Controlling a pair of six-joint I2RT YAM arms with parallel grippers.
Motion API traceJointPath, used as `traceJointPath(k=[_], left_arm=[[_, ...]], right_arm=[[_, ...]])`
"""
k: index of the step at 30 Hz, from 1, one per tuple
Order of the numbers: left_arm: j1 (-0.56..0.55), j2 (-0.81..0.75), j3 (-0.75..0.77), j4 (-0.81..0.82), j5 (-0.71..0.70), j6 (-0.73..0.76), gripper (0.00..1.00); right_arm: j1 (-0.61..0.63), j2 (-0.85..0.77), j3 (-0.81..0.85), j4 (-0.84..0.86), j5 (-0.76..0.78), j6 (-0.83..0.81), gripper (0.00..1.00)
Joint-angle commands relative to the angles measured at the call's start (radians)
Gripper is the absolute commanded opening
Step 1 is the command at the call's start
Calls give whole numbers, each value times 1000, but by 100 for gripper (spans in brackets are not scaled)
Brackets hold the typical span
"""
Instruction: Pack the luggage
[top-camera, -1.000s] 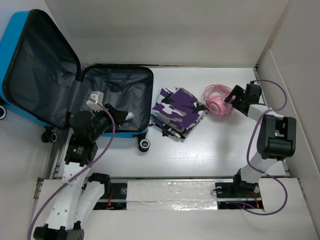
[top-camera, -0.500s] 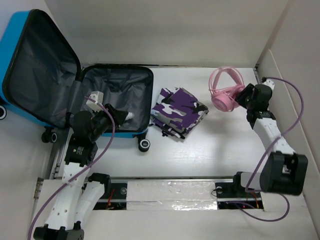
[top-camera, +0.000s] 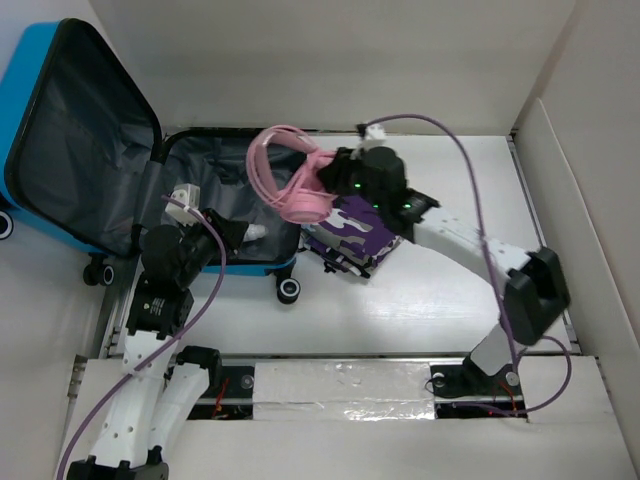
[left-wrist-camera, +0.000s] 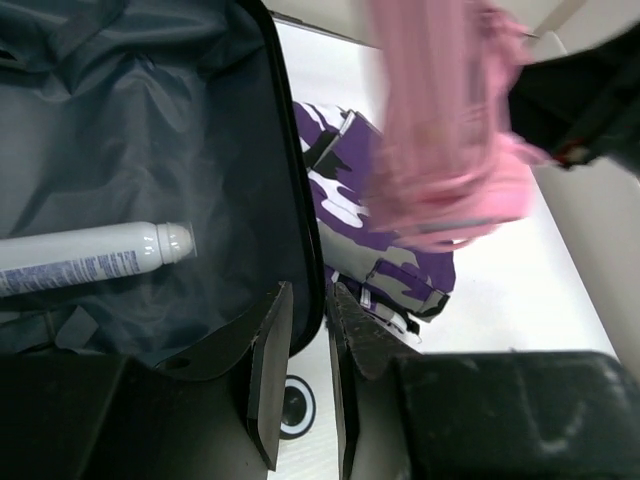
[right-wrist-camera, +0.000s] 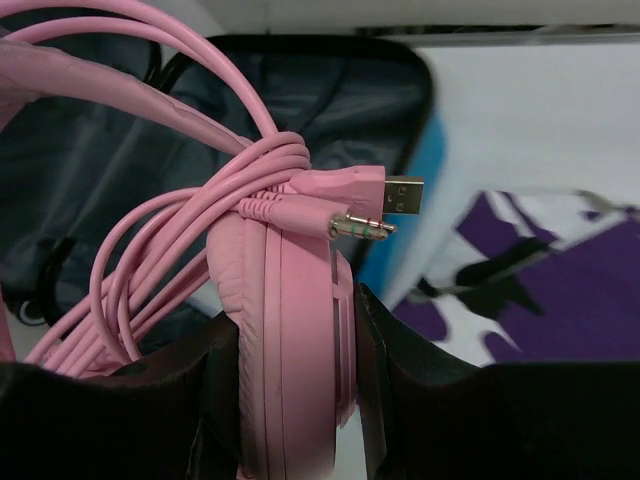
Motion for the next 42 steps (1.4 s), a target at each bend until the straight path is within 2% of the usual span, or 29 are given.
traceJointPath(k=[1, 2, 3, 8, 9, 16, 21, 22, 25, 26, 29, 31, 33, 34, 35, 36, 37, 38, 39, 41, 42], left_arm=[[-1, -16, 55, 13, -39, 3, 18], [-1, -15, 55, 13, -39, 2, 18], [-1, -13, 54, 13, -38, 2, 17], [-1, -13, 54, 15, -33, 2, 17], [-1, -16, 54, 15, -33, 3, 17], [-1, -9, 51, 16, -30, 3, 17], [-1, -6, 52, 15, -33, 5, 17], [-1, -7, 49, 18, -30, 5, 17], [-1, -9, 51, 16, -33, 6, 17], [-1, -7, 51, 18, -35, 5, 17], [-1, -4, 49, 21, -29, 7, 17], [-1, -7, 49, 18, -33, 7, 17], [-1, -6, 49, 20, -35, 7, 17], [-1, -7, 48, 18, -32, 7, 17], [-1, -7, 46, 20, -30, 7, 17], [-1, -10, 46, 20, -30, 7, 11], [-1, -9, 46, 20, -30, 5, 8], [-1, -9, 46, 21, -30, 5, 6], [-1, -7, 44, 23, -29, 2, 0], [-1, -6, 40, 33, -10, -3, 0], [-1, -6, 40, 36, -7, -1, 0]], right_arm=[[85, 135, 232, 101, 93, -11, 27], [99, 236, 288, 83, 96, -16, 27], [123, 284, 387, 54, 92, -19, 27], [177, 522, 637, -29, 102, -45, 29], [177, 585, 671, -60, 105, -45, 29], [220, 745, 811, -94, 92, -87, 39], [231, 759, 816, -68, 44, -65, 54], [231, 751, 814, -68, 40, -64, 62], [231, 722, 801, -54, 32, -68, 74], [231, 710, 797, -54, 32, -76, 83], [219, 647, 764, -45, 3, -73, 89], [185, 556, 706, 12, -25, -64, 90], [153, 480, 571, 93, -45, -56, 84], [133, 388, 516, 127, -69, -53, 80], [81, 337, 388, 159, -82, -48, 57], [49, 287, 318, 199, -97, -47, 37], [12, 238, 252, 254, -141, -50, 26], [-75, 158, 197, 260, -160, -54, 10], [-123, 128, 116, 235, -175, -56, 4], [-227, 98, 72, 182, -285, -88, 0], [-319, 104, 64, 96, -327, -108, 0]])
